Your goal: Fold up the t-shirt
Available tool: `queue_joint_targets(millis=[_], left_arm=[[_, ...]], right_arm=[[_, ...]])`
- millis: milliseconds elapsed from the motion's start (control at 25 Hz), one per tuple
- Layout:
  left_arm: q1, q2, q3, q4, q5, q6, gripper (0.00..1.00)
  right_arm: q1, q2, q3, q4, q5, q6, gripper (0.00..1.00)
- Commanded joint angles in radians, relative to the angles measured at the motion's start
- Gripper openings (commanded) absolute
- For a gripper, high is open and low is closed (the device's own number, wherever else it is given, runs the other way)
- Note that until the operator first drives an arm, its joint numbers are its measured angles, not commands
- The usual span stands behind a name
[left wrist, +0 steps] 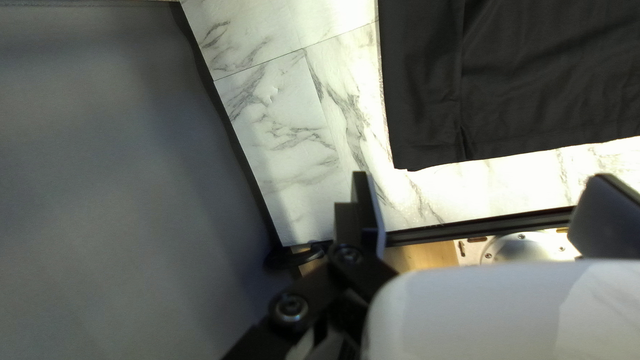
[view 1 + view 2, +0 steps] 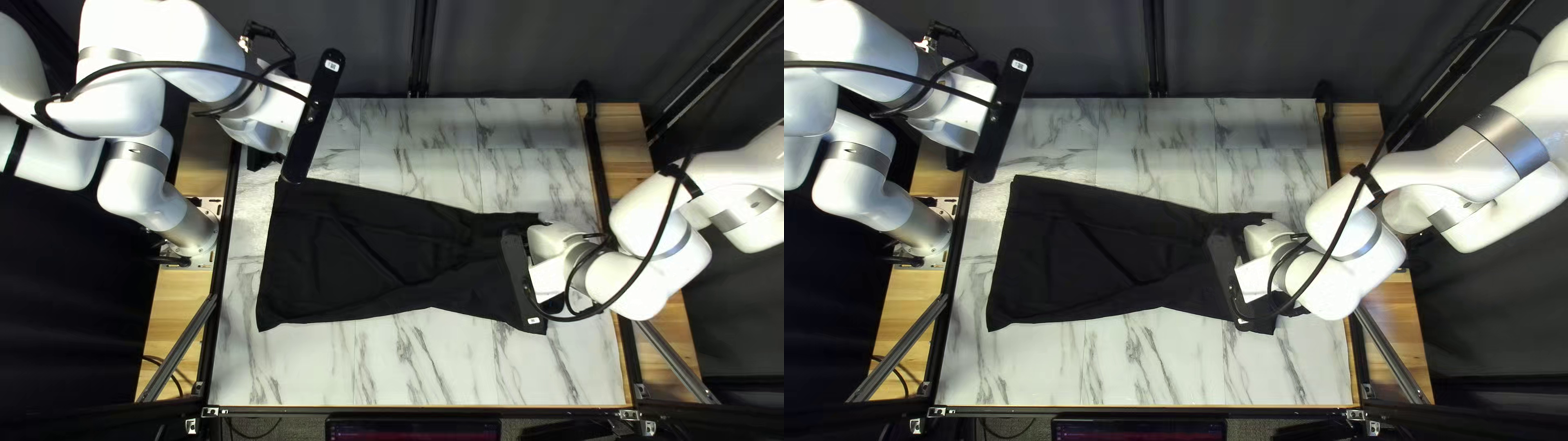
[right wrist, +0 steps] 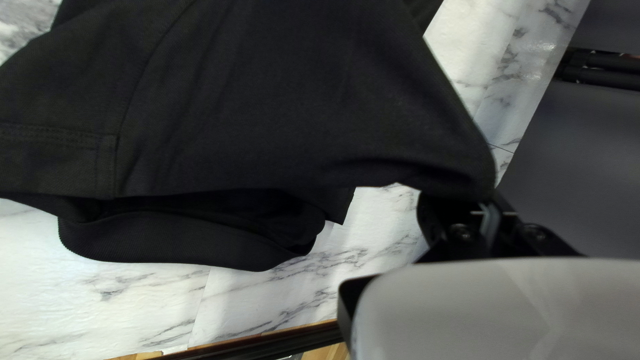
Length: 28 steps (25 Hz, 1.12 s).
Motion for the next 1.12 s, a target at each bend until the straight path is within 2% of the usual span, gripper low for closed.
queue_joint_targets(millis=[40,200,440,720,760,880,1120], left_arm=[[0.000,0.000,0.000,0.000,0.000,0.000,1.00],[0.000,0.000,0.000,0.000,0.000,0.000,1.00],[0.000,0.000,0.000,0.000,0.000,0.000,1.00],[0.000,0.000,0.000,0.000,0.000,0.000,1.00],[0.000,0.000,0.000,0.000,0.000,0.000,1.00],[0.000,0.000,0.000,0.000,0.000,0.000,1.00],[0.000,0.000,0.000,0.000,0.000,0.000,1.00]], right_arm=[[0.048,0.093,-0.049,-0.026,-0.004,0.009,0.00],[0.068,0.161,-0.070,-0.028,-0.003,0.006,0.00],[0.094,0.275,-0.106,-0.017,-0.067,-0.042,0.00],[0.103,0.293,-0.092,-0.001,-0.129,-0.108,0.00],[0.102,0.285,-0.089,0.004,-0.131,-0.120,1.00],[0.101,0.243,-0.087,0.015,-0.100,-0.141,1.00],[0.109,0.132,-0.120,0.001,0.088,-0.153,1.00]])
